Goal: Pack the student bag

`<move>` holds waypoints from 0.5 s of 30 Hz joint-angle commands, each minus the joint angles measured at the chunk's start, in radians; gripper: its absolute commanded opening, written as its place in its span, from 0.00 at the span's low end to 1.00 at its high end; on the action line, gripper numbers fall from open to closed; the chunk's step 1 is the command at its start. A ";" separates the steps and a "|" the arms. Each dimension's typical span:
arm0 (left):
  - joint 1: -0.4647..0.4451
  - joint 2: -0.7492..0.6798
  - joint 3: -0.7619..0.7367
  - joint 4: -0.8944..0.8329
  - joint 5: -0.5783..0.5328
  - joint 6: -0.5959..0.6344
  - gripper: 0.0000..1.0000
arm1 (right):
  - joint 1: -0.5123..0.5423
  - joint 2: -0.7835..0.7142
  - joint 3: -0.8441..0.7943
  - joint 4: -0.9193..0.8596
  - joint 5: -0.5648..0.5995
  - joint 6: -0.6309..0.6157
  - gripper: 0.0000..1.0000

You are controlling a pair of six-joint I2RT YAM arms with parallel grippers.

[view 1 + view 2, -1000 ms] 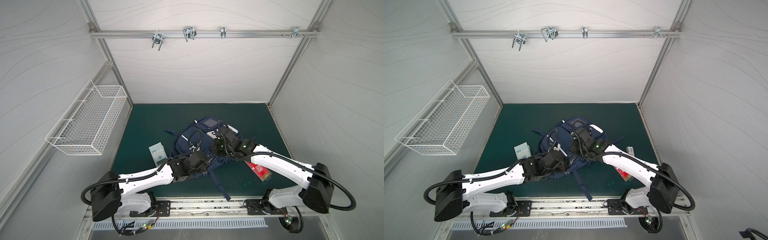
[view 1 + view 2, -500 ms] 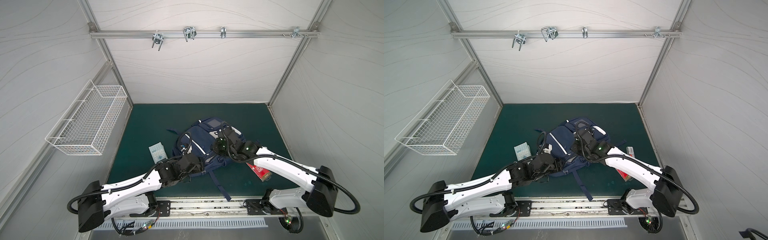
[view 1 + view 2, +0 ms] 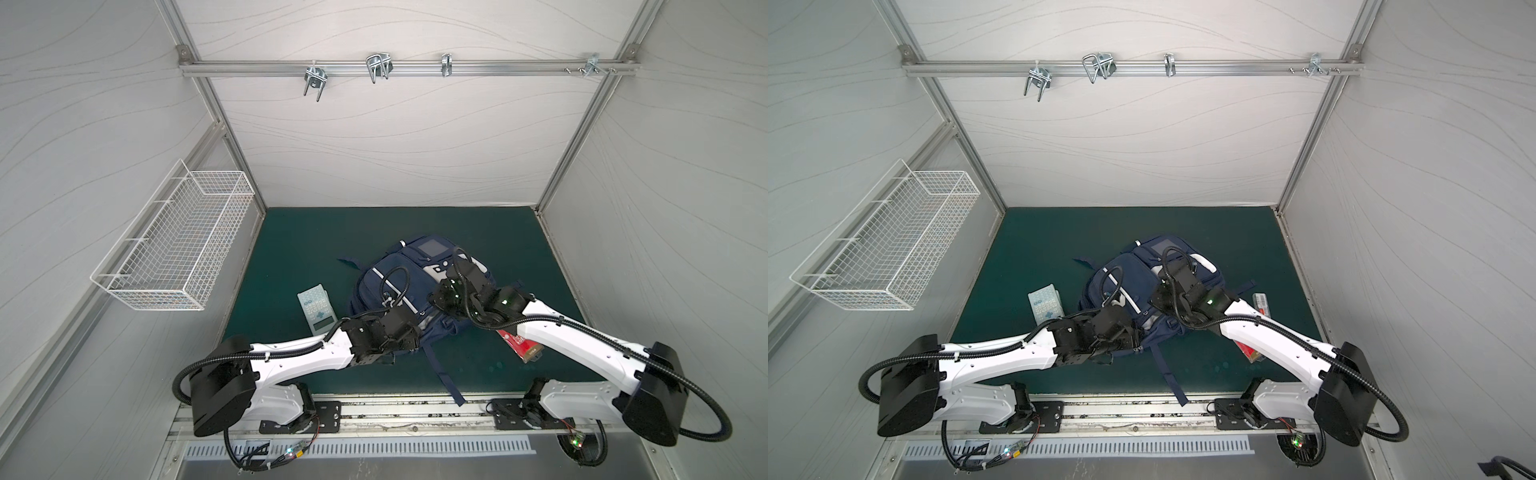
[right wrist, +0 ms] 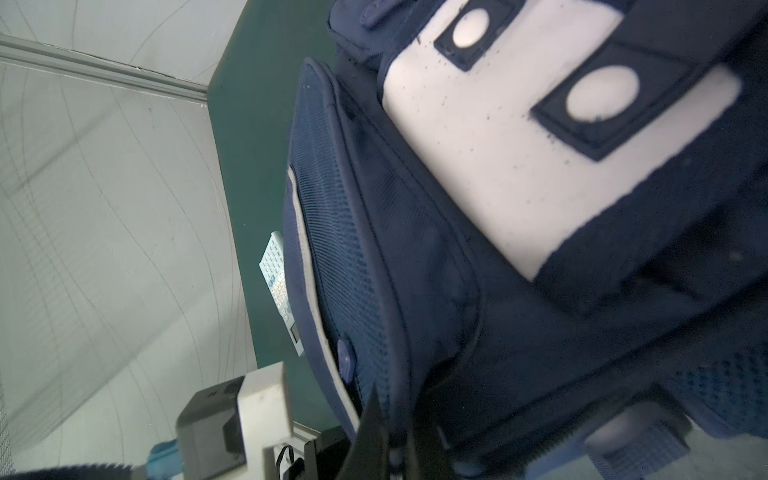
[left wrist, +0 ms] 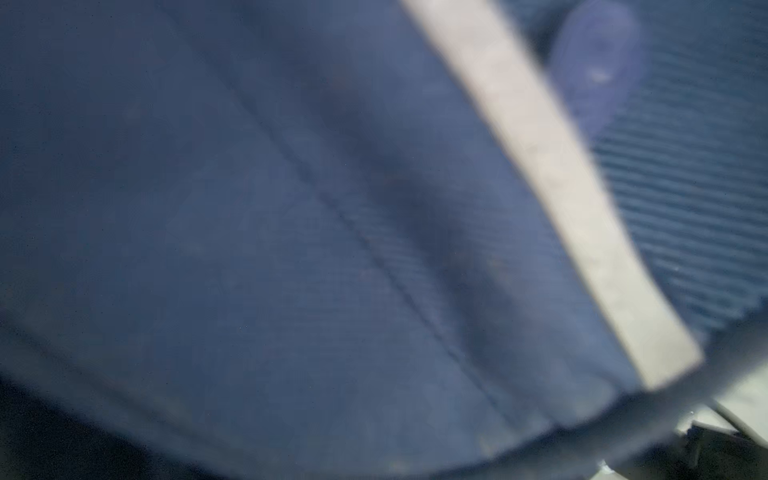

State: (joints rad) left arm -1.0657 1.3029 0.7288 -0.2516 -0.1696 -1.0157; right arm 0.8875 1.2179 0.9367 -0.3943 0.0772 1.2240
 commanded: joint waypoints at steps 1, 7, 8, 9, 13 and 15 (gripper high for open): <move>-0.011 0.012 0.056 -0.002 -0.042 -0.044 0.29 | -0.003 -0.084 0.008 0.059 -0.029 0.020 0.00; -0.010 -0.091 0.055 -0.208 -0.165 -0.095 0.08 | -0.022 -0.115 0.001 0.028 -0.011 -0.009 0.00; -0.010 -0.108 0.060 -0.235 -0.178 -0.105 0.09 | -0.022 -0.115 0.000 0.029 -0.008 -0.012 0.00; -0.010 -0.122 0.056 -0.224 -0.166 -0.099 0.14 | -0.022 -0.114 -0.001 0.032 -0.008 -0.016 0.00; -0.039 -0.122 0.065 -0.103 -0.107 -0.088 0.55 | -0.023 -0.090 0.012 0.030 -0.034 -0.023 0.00; -0.054 -0.100 0.097 -0.109 -0.125 -0.093 0.66 | -0.026 -0.089 0.017 0.023 -0.049 -0.015 0.00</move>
State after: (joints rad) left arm -1.1057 1.1870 0.7532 -0.4068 -0.2523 -1.0954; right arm 0.8661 1.1561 0.9169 -0.4164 0.0536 1.2144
